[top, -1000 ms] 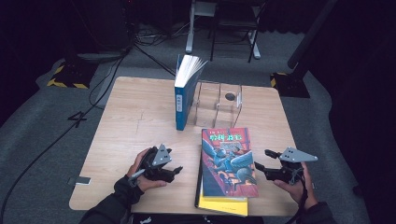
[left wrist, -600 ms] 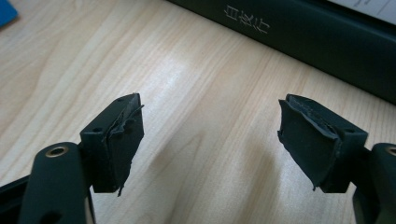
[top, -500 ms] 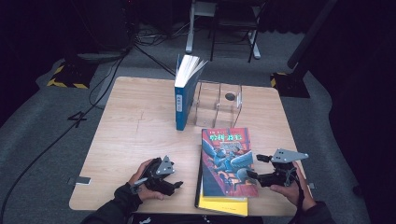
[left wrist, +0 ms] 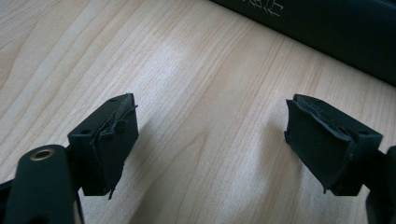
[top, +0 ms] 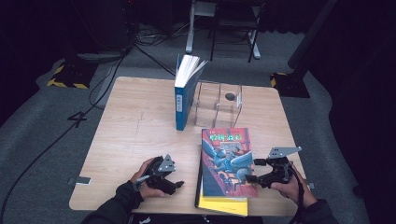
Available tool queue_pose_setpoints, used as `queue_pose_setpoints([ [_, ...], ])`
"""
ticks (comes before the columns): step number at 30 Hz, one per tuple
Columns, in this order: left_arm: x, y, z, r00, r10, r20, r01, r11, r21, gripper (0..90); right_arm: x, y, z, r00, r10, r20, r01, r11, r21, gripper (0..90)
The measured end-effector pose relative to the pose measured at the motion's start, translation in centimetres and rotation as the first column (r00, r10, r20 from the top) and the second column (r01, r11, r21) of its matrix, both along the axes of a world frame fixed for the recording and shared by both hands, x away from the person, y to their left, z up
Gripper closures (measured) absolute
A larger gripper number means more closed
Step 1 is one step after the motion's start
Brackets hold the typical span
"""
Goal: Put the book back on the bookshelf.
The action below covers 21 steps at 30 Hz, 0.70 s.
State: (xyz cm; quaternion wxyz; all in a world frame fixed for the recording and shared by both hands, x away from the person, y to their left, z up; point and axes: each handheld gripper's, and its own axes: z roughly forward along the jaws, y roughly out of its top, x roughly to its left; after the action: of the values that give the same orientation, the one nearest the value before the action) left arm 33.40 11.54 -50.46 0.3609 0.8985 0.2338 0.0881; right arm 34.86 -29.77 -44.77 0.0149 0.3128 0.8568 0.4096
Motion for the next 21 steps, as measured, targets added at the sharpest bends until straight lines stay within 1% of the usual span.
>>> queue_pose_setpoints([
  [2,0.1,-0.1,0.0,1.0000,-0.004,-0.001,0.004,1.0000,-0.003,15.5,0.1,0.1,-0.1,0.9996,0.025,-0.013,-0.025,1.000,0.006,15.2],
  [4,0.1,-0.1,0.0,1.0000,-0.005,-0.001,0.005,1.0000,-0.001,15.4,0.1,0.4,0.0,0.9991,0.042,-0.002,-0.042,0.999,0.003,14.6],
  [6,0.2,-0.1,0.0,1.0000,-0.007,-0.002,0.007,1.0000,-0.002,15.4,0.2,0.4,0.0,0.9990,0.044,-0.010,-0.044,0.999,0.001,14.3],
  [9,0.2,-0.1,0.0,1.0000,-0.010,-0.002,0.010,1.0000,-0.001,15.4,0.2,0.5,0.1,0.9988,0.048,-0.001,-0.048,0.999,-0.004,14.5],
  [10,0.2,-0.1,0.0,0.9999,-0.010,-0.002,0.010,1.0000,-0.001,15.4,0.1,0.5,0.2,0.9986,0.052,0.007,-0.052,0.999,-0.015,14.7],
  [13,0.3,-0.1,0.0,0.9999,-0.015,-0.001,0.015,0.9999,-0.001,15.4,0.1,0.7,0.4,0.9982,0.058,0.017,-0.058,0.998,-0.027,15.1],
  [15,0.3,-0.2,0.0,0.9998,-0.019,-0.002,0.019,0.9998,-0.002,15.4,0.0,0.8,0.6,0.9973,0.064,0.036,-0.063,0.997,-0.038,16.3],
  [16,0.3,-0.2,0.0,0.9998,-0.020,-0.002,0.020,0.9998,-0.002,15.4,0.0,0.9,0.9,0.9966,0.060,0.056,-0.058,0.997,-0.044,18.8],
  [17,0.3,-0.2,0.0,0.9998,-0.020,-0.002,0.020,0.9998,-0.002,15.4,0.0,0.9,1.1,0.9957,0.063,0.067,-0.060,0.997,-0.048,19.6],
  [18,0.3,-0.2,0.0,0.9998,-0.019,-0.002,0.019,0.9998,-0.001,15.5,0.0,1.0,1.3,0.9954,0.066,0.070,-0.062,0.997,-0.052,19.6],
  [20,0.3,-0.2,0.0,0.9998,-0.020,-0.002,0.020,0.9998,-0.002,15.4,0.1,1.2,1.7,0.9925,0.085,0.087,-0.080,0.995,-0.067,20.4],
  [21,0.3,-0.2,0.0,0.9998,-0.020,-0.002,0.020,0.9998,-0.002,15.5,0.2,1.3,1.9,0.9904,0.092,0.103,-0.084,0.994,-0.075,21.7],
])
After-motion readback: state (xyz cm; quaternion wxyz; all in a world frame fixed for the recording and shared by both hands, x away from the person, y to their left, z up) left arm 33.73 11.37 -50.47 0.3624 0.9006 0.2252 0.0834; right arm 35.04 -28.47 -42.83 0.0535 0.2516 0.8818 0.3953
